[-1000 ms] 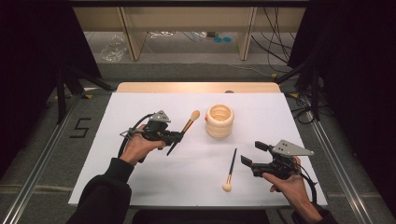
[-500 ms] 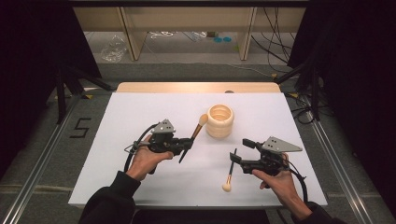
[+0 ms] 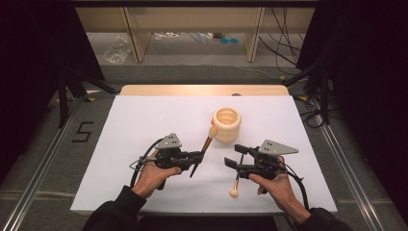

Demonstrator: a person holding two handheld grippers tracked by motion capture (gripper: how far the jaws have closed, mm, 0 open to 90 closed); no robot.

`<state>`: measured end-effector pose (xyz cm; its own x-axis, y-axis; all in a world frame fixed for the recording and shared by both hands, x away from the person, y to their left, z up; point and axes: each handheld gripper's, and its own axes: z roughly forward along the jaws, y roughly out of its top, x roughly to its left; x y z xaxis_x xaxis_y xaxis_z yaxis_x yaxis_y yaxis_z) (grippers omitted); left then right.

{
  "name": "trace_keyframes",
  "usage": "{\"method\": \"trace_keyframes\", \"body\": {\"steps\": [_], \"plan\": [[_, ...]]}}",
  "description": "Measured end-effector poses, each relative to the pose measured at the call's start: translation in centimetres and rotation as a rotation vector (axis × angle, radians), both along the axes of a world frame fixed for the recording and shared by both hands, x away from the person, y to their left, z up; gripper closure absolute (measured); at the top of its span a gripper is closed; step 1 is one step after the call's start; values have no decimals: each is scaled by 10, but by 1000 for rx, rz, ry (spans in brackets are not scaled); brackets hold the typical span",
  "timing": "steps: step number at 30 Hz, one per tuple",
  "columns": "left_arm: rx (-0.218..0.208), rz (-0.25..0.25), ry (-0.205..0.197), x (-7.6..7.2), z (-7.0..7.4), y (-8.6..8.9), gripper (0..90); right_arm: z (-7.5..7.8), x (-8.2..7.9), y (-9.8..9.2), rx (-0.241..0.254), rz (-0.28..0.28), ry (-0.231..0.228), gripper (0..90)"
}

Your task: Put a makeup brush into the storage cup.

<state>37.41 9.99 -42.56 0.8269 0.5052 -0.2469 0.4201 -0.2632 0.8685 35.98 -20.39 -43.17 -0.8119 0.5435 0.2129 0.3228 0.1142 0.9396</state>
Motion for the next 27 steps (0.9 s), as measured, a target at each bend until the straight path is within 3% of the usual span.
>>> {"method": "trace_keyframes", "body": {"steps": [7, 9, 11, 12, 14, 16, 18, 19, 20, 22, 24, 26, 27], "plan": [[-6, -11, -13, -7, -2, -4, 782, 3, 0, 10, 3, 36, -36, 382], [-4, -13, -23, -10, -2, -6, 782, 2, 0, 16, 32, 57, 2, 401], [-9, -25, -27, -13, -2, -7, 782, 2, 2, 17, 22, 65, -9, 410], [-3, -28, -31, -15, -1, -8, 782, 2, 3, 21, 55, 82, -1, 437], [-7, -30, -35, -16, -1, -8, 782, 2, 3, 22, 67, 90, 14, 446], [5, -23, -32, -17, 0, -9, 782, 3, 3, 27, 111, 117, 42, 480], [1, -32, -35, -17, 0, -9, 782, 4, 4, 30, 115, 122, 49, 499], [-1, -31, -36, -17, -1, -10, 782, 3, 5, 30, 116, 120, 24, 507], [-7, -32, -35, -17, -1, -10, 782, 4, 5, 31, 120, 121, 57, 515], [-8, -36, -36, -18, 0, -11, 782, 3, 7, 33, 130, 126, 37, 536], [-16, -35, -37, -19, 0, -12, 782, 3, 6, 35, 132, 135, 65, 569], [-12, -36, -40, -19, 1, -12, 782, 3, 8, 37, 133, 140, 40, 596], [-14, -38, -41, -20, 1, -13, 782, 4, 7, 38, 134, 144, 65, 609]]}}
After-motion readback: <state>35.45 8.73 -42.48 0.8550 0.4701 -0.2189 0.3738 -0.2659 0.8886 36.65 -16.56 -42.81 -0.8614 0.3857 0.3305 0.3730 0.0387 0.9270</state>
